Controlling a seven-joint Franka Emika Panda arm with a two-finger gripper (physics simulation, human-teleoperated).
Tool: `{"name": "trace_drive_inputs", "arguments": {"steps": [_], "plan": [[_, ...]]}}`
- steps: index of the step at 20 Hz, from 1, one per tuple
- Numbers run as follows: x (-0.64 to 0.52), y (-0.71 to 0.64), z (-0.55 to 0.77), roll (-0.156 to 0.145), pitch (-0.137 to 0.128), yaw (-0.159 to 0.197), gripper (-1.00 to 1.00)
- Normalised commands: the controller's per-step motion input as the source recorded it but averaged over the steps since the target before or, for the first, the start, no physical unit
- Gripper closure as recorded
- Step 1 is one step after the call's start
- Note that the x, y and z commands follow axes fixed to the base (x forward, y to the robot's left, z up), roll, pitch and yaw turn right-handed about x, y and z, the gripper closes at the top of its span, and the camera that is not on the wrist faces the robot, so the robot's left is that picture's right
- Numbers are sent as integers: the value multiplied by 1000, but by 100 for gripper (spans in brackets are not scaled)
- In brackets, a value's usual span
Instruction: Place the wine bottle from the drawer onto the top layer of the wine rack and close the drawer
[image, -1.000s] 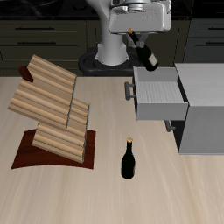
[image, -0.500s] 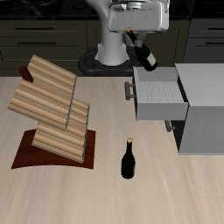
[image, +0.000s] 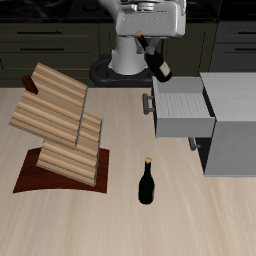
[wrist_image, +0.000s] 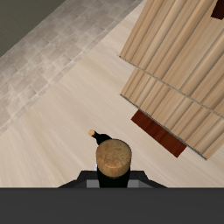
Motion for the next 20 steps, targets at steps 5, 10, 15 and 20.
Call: {"name": "trace_drive_inputs", "arguments": {"steps": [5,10,15,20], "plan": [[93,-158,51,-16,11,-16,100],[110,-310,67,-43,4,-44,100],[68,-128,58,-9,-2,-50,100],[87,-177,7,-28,-6,-21,100]]}}
